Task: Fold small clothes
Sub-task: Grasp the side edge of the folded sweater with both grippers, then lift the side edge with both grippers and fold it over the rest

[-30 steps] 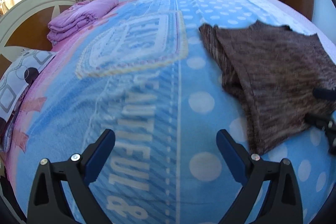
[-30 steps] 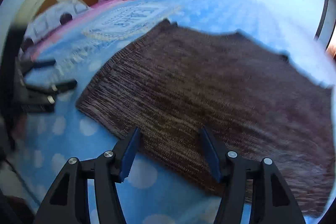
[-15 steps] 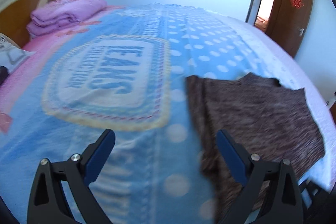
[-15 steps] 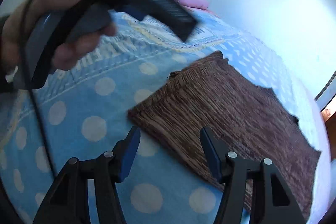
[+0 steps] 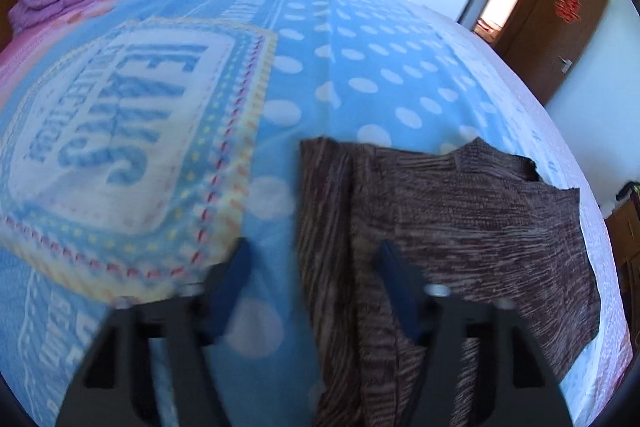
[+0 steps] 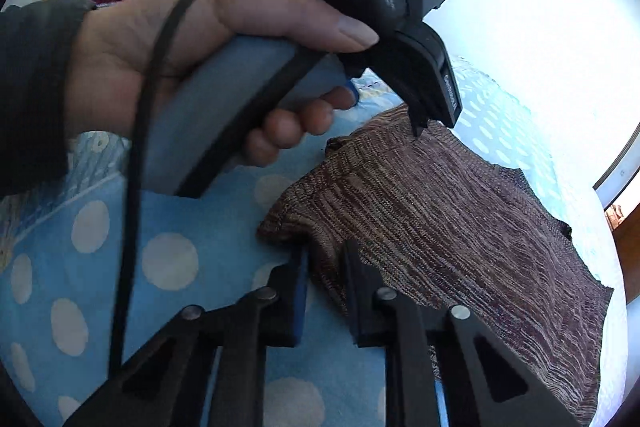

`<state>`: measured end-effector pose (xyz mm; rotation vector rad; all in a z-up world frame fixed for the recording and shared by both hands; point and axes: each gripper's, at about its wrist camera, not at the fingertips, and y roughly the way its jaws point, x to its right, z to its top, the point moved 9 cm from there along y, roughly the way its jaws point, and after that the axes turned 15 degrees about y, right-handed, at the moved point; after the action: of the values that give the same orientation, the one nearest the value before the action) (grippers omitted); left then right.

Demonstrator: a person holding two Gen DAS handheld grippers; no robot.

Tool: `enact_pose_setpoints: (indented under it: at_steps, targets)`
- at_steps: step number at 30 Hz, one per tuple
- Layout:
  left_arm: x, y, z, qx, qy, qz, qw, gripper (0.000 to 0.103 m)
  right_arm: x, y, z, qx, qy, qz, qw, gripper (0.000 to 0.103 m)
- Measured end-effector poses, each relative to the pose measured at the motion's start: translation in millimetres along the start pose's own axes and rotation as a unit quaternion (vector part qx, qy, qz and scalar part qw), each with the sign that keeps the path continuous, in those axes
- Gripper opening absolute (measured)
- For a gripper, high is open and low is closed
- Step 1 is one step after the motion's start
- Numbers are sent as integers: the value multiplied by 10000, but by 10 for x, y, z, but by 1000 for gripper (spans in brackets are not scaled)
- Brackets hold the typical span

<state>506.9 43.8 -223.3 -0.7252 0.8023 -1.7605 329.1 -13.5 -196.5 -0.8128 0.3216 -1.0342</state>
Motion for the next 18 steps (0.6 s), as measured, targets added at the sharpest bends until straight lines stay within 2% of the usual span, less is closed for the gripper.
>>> enact_pose_setpoints:
  at_steps: [1, 2, 9, 18]
  targets:
    - [31, 31, 9, -54, 2, -178, 9998, 11, 1, -6, 2, 0, 14, 33, 10000, 8]
    - [46, 47, 6, -107, -67, -308, 9994, 9, 0, -15, 4, 6, 22, 59, 10000, 7]
    - [45, -35, 62, -173, -173, -228, 9994, 7, 70, -182, 11, 96, 242, 250, 9993, 5]
    - [209, -303, 278, 107, -211, -319, 9992, 6, 356, -433, 42, 258, 681, 361, 9967, 4]
